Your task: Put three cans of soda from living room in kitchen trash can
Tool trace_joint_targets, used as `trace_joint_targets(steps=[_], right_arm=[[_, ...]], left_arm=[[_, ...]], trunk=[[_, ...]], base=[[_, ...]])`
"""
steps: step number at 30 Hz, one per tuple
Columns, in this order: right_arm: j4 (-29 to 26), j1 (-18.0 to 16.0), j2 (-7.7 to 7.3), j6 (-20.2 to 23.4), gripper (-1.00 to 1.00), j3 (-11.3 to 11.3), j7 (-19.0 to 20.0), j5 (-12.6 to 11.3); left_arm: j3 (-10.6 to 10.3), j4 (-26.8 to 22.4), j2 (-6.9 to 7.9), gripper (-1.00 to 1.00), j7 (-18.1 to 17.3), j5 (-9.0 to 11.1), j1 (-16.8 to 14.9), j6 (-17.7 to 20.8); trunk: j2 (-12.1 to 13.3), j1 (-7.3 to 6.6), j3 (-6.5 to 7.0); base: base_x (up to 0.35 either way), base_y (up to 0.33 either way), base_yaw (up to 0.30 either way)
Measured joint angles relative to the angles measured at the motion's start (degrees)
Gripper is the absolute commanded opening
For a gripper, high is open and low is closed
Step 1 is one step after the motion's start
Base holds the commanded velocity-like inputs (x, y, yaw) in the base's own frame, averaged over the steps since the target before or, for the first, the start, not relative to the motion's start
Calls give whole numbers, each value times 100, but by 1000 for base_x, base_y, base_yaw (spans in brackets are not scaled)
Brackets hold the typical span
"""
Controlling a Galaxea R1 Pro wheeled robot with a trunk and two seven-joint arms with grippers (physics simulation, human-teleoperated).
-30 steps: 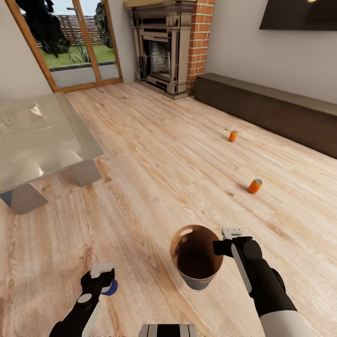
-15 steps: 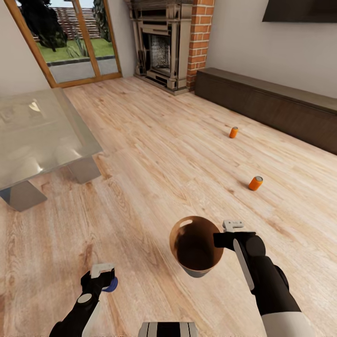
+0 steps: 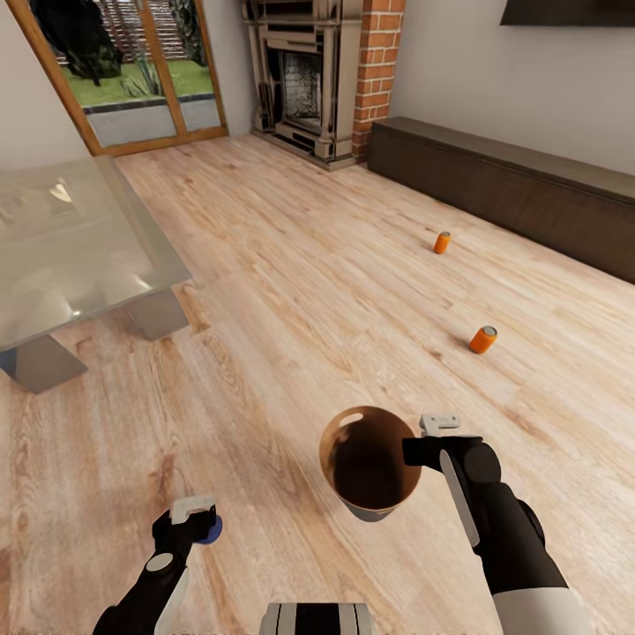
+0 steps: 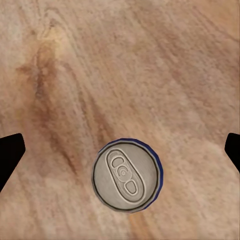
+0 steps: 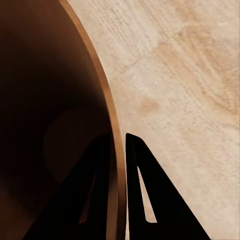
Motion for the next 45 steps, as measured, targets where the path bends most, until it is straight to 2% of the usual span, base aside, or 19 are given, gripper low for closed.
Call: trace_joint_targets(steps=[10, 19, 26, 31, 41, 45], right_arm=[[-5, -3, 0, 0, -100, 0, 0, 4], [-4, 0, 0, 0, -100, 2, 0, 4], [-5, -1, 0, 0, -100, 6, 0, -1], [-3, 2, 0, 0, -100, 8, -1, 6], [-4, 0, 0, 0, -100, 9, 0, 8], [-2, 2, 0, 0, -100, 9, 0, -6]], left_arm=[[0, 0, 0, 100, 0, 2, 0, 0], [0, 2, 0, 100, 0, 1, 0, 0], [0, 5, 0, 100, 0, 2, 0, 0], [0, 3, 0, 100, 0, 5, 0, 0], [0, 1, 0, 100, 0, -2, 0, -1], [0, 2, 0, 100, 0, 4, 0, -1]], trunk=[[0, 0, -61], [-359, 197, -224], [-361, 197, -225], [-560, 307, -314], [-562, 307, -315], [-720, 395, -386]], base=[[0, 0, 0], [0, 0, 0], [0, 0, 0], [0, 0, 0], [0, 0, 0], [0, 0, 0]])
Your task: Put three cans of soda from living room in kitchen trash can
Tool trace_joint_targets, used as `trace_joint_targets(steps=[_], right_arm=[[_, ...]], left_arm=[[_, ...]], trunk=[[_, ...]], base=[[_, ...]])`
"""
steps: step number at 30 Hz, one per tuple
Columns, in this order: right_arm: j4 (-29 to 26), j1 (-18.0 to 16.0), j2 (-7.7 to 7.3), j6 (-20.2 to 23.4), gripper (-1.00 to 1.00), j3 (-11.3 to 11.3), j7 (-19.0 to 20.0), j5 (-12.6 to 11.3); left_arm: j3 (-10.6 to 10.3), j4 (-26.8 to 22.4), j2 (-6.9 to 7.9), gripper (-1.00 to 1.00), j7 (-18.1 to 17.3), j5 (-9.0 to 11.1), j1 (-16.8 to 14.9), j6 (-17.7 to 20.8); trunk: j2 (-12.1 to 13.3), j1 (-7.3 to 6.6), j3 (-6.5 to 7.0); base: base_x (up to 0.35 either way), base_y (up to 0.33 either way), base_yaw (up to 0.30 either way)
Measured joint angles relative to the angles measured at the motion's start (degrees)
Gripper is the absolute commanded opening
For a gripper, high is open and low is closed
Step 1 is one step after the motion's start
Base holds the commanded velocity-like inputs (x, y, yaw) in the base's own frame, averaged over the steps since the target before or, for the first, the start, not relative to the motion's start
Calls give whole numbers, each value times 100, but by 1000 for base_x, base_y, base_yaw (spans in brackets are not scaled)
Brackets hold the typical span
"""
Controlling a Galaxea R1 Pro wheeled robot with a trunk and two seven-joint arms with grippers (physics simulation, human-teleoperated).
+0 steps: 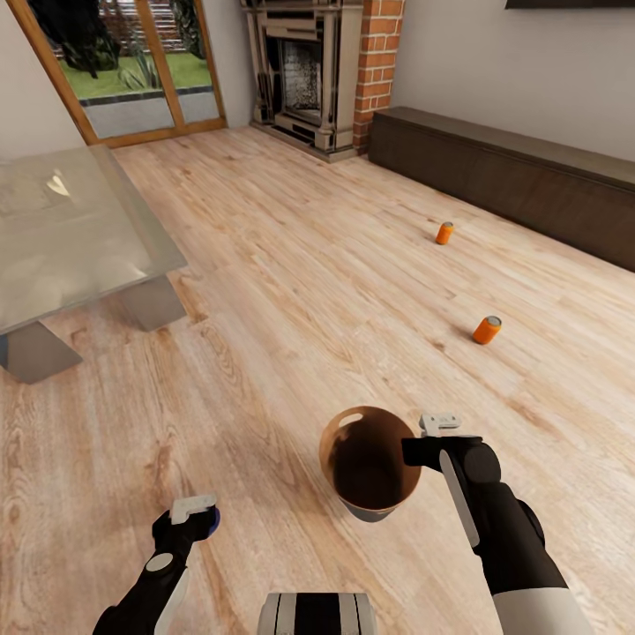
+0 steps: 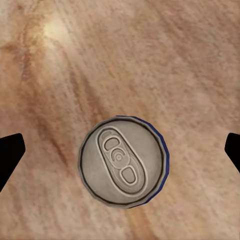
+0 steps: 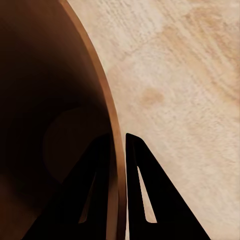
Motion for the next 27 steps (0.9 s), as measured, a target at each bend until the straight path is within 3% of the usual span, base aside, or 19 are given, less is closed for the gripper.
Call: trace_joint_targets(steps=[12, 27], right_arm=[[-31, -7, 0, -5, -100, 5, 0, 12], [-556, -7, 13, -9, -100, 17, 1, -10]], left_arm=[[0, 1, 0, 100, 0, 0, 0, -6], [0, 0, 0, 100, 0, -3, 0, -8]], trunk=[[-82, 44, -36], [-82, 44, -64]], base=[[0, 0, 0], [0, 0, 0]])
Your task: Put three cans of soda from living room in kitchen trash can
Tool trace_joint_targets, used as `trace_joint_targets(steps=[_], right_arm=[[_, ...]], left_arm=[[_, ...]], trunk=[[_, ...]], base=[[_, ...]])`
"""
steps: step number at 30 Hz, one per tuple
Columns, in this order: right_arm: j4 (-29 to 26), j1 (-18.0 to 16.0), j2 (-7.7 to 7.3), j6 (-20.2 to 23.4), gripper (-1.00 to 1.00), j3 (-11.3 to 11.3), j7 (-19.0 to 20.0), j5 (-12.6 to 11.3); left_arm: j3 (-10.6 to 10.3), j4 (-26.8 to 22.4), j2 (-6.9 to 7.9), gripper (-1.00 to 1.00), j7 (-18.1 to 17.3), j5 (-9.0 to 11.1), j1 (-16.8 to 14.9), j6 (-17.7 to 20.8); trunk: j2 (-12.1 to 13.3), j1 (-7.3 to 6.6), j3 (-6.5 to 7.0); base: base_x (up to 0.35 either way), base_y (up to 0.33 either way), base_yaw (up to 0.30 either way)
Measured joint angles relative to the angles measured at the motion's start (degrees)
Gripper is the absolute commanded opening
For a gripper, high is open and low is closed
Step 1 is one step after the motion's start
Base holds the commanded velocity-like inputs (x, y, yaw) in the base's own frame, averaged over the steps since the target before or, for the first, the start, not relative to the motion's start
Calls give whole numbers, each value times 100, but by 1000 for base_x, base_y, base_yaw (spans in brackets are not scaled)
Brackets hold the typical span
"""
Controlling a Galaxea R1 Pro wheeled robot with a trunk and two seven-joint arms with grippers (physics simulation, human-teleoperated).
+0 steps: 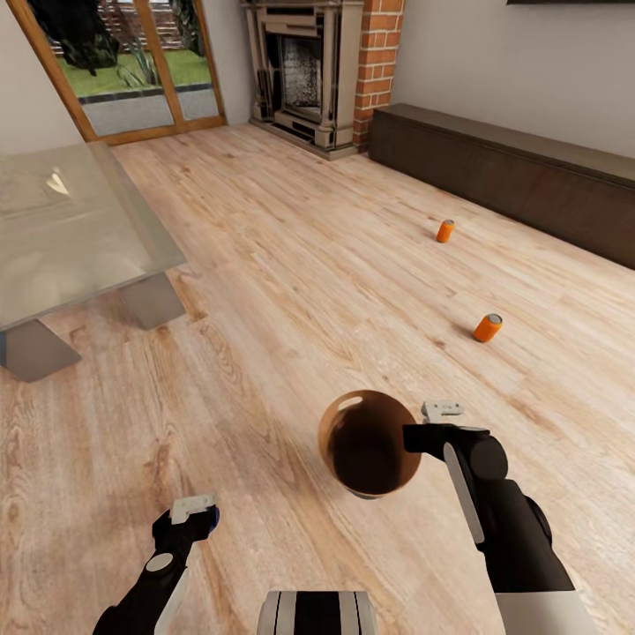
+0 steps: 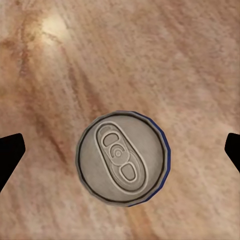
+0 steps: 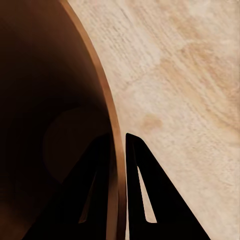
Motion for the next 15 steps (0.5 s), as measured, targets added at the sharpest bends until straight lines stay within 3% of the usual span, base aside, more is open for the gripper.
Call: trace_joint_targets(steps=[9, 15], right_arm=[[-25, 1, 5, 0, -100, 0, 0, 12], [-26, 0, 3, 0, -100, 0, 0, 8]], left_arm=[[0, 3, 0, 100, 0, -2, 0, 0], [0, -1, 0, 100, 0, -3, 0, 0]], trunk=[[-279, 153, -145], [-282, 156, -186]], base=[[0, 0, 0], [0, 0, 0]])
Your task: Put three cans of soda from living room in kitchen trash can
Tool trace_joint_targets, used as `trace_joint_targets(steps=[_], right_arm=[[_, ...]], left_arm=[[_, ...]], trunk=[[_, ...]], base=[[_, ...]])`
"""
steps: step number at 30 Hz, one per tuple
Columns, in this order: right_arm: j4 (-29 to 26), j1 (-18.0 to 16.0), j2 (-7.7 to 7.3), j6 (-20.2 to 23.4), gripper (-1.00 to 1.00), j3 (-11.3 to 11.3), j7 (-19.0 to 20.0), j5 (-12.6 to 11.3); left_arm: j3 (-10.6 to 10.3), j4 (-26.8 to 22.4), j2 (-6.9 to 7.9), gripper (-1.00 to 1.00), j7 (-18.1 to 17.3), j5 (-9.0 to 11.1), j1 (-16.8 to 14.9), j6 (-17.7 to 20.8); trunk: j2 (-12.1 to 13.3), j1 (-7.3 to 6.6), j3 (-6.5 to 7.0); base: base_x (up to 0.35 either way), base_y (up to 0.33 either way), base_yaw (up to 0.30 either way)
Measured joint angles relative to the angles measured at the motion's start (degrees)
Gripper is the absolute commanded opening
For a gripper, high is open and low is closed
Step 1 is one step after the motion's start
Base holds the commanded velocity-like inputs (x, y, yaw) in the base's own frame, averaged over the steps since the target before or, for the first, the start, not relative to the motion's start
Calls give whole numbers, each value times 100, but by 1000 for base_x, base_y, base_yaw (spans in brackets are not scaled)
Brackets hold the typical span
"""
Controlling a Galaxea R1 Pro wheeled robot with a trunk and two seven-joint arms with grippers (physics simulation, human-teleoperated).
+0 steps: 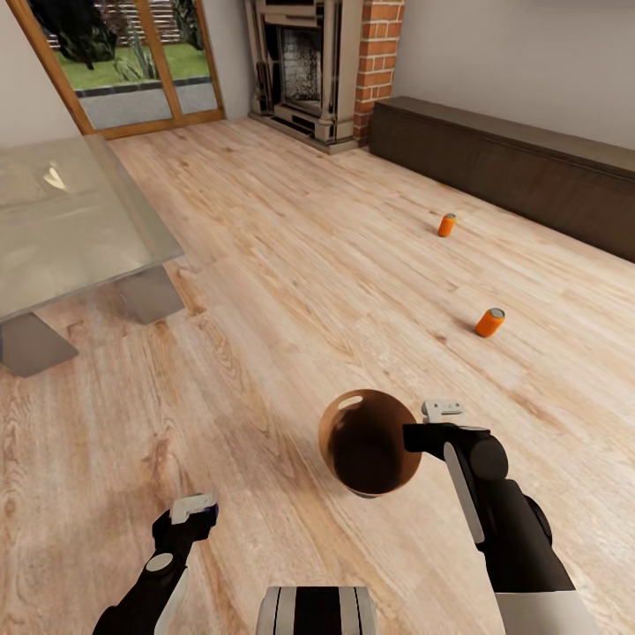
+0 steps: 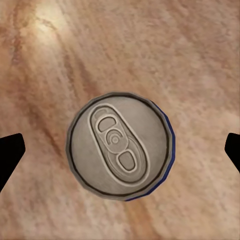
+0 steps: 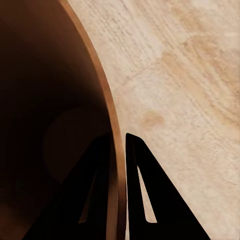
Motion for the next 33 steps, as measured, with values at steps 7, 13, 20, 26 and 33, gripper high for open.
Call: trace_joint_targets(steps=[7, 13, 20, 26, 33], right_arm=[[0, 0, -1, 0, -100, 0, -1, 15], [0, 0, -2, 0, -100, 0, 1, -6], [0, 0, 1, 0, -100, 0, 1, -3], [0, 0, 0, 0, -100, 0, -1, 8], [0, 0, 1, 0, -100, 0, -1, 12]], left_arm=[[0, -1, 0, 100, 0, -1, 0, 0], [0, -1, 0, 100, 0, 1, 0, 0], [0, -1, 0, 100, 0, 0, 0, 0], [-1, 5, 0, 100, 0, -1, 0, 0], [-4, 4, -2, 100, 0, -1, 0, 0]], trunk=[[-4, 8, -89], [-4, 8, -106], [-4, 8, -153], [-4, 8, -164], [-4, 8, -165]], base=[[0, 0, 0], [0, 0, 0], [0, 0, 0], [38, 0, 0], [39, 0, 0]])
